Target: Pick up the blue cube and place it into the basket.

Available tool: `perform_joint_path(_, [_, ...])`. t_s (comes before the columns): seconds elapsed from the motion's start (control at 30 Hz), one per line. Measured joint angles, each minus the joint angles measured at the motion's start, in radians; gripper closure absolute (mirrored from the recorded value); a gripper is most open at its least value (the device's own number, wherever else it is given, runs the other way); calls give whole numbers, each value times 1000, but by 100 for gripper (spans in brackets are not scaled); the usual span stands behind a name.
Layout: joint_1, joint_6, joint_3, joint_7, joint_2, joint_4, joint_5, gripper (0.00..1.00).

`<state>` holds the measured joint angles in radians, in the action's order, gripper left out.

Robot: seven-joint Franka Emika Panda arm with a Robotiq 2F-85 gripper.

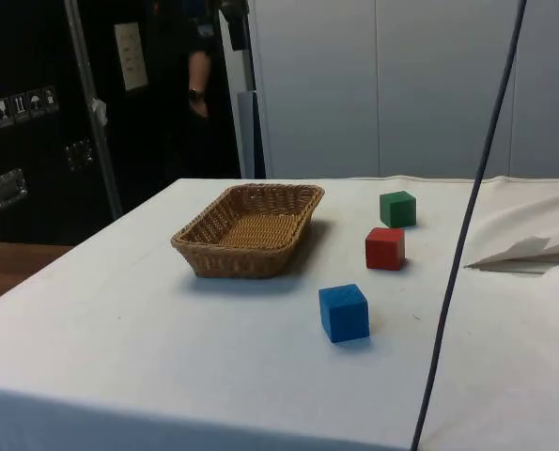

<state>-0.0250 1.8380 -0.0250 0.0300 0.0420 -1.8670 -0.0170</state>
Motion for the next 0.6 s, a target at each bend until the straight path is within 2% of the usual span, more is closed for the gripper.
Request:
perform_joint_path(0.23, [-4, 14, 16, -23, -39, -66, 10, 0])
perform_joint_path(0.47, [-7, 59, 31, -42, -101, -161, 24, 0])
perform_joint_path(0.6, [-7, 74, 38, -48, -122, -193, 27, 0])
